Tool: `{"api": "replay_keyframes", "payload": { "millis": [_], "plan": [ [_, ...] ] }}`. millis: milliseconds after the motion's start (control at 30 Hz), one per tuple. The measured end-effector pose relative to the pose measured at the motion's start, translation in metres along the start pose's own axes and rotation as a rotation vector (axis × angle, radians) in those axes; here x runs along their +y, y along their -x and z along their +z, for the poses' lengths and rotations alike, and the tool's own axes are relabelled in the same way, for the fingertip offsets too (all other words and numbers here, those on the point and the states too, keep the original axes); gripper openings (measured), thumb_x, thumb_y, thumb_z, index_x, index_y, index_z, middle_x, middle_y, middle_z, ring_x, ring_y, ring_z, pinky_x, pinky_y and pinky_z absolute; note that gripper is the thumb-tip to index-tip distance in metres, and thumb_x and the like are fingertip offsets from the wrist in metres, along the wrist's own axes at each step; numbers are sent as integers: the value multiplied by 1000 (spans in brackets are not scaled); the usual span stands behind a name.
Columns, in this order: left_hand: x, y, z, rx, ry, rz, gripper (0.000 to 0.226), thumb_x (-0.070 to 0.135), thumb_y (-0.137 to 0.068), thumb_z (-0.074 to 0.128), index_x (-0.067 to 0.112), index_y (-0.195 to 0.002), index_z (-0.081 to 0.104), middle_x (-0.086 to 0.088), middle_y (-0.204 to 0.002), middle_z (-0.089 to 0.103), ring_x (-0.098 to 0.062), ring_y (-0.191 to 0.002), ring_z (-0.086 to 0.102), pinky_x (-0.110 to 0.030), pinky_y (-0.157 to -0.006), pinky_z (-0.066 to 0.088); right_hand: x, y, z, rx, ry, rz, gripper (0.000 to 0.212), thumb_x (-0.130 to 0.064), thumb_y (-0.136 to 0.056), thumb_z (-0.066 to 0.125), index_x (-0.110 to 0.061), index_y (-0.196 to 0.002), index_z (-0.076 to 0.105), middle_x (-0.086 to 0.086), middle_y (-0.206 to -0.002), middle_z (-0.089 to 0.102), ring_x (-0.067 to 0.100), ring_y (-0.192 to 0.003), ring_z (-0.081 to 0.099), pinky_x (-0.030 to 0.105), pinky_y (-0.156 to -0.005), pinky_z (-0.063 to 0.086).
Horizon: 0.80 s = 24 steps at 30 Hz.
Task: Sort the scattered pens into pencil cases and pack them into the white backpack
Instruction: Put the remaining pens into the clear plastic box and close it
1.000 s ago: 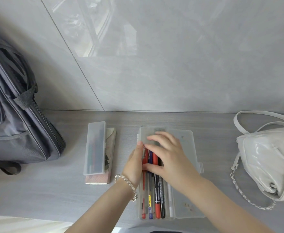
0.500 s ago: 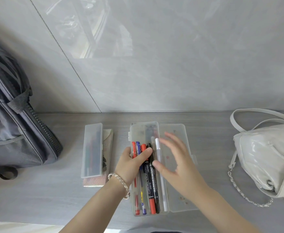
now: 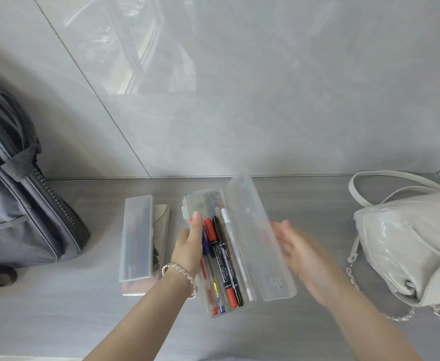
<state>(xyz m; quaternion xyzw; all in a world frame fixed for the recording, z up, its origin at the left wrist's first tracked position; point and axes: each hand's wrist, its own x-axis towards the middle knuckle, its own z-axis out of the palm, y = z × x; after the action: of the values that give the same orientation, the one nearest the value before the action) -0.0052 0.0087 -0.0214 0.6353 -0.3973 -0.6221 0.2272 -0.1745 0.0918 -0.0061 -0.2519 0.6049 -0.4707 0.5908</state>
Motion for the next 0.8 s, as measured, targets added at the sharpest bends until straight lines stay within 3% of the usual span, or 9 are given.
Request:
{"api": "replay_keyframes", "payload": {
  "millis": [67, 133, 167, 233, 300, 433, 600, 700, 800],
  "plan": [
    [7, 4, 4, -93, 116, -30, 83, 84, -64, 38, 11, -89, 69, -13, -93, 71, -29, -92, 68, -38, -89, 52, 1, 7, 16, -43, 244, -103, 19, -38, -84, 57, -47, -100, 65, -18, -121, 59, 2, -116, 52, 25, -103, 38],
    [11, 8, 8, -217, 236, -14, 67, 71, -78, 33, 17, -96, 70, -5, -90, 74, -16, -82, 71, -27, -73, 56, 7, 11, 32, -107, 403, -182, 42, -27, -84, 64, -60, -106, 50, -25, -130, 44, -10, -123, 39, 13, -104, 31],
    [11, 10, 10, -256, 240, 20, 61, 68, -81, 39, 17, -100, 68, -4, -93, 74, -14, -83, 71, -28, -76, 56, 10, 13, 38, -104, 417, -197, 54, -25, -82, 67, -61, -114, 41, -27, -134, 38, -14, -124, 34, 9, -105, 28],
    [10, 12, 12, -222, 170, 94, 67, 62, -67, 61, 12, -111, 60, -7, -105, 72, -17, -94, 69, -35, -86, 54, 15, 12, 44, -65, 324, -159, 79, -26, -75, 74, -52, -130, 23, -28, -134, 37, -12, -124, 36, 14, -105, 32],
    [8, 13, 10, -156, 105, 140, 59, 48, -62, 73, 12, -107, 59, -6, -102, 71, -14, -91, 69, -32, -83, 55, 18, 6, 43, -23, 230, -71, 92, -31, -71, 77, -40, -139, 15, -21, -125, 53, -2, -117, 51, 24, -101, 42],
    [0, 12, 5, -71, -6, 227, 20, 21, -74, 74, 18, -90, 63, 2, -78, 70, 2, -63, 67, -14, -59, 54, 19, 2, 36, -9, 230, -45, 56, -23, -78, 71, -20, -127, 44, -10, -104, 67, 5, -97, 65, 13, -74, 49],
    [-4, 11, 3, -90, -92, 234, 34, 27, -72, 76, 12, -100, 64, 5, -71, 71, -6, -64, 68, -14, -57, 53, 22, 0, 37, 32, 203, -1, 46, -19, -72, 77, -22, -111, 53, -4, -95, 69, 3, -78, 68, 10, -59, 48],
    [-6, 8, 6, -22, -303, 186, 49, 33, -73, 74, 13, -113, 53, -1, -95, 66, -12, -82, 62, -15, -68, 48, 30, -3, 50, 131, 256, -4, 49, -23, -68, 81, -26, -103, 47, -11, -87, 64, -2, -73, 63, 6, -54, 45],
    [-5, 8, 10, 49, -389, 102, 85, 38, -59, 82, 14, -124, 33, -3, -120, 47, -15, -98, 51, -24, -86, 41, 41, -6, 63, 22, 344, -27, 42, -29, -72, 76, -29, -100, 44, -8, -89, 63, -1, -73, 61, 9, -60, 45]
  ]
}}
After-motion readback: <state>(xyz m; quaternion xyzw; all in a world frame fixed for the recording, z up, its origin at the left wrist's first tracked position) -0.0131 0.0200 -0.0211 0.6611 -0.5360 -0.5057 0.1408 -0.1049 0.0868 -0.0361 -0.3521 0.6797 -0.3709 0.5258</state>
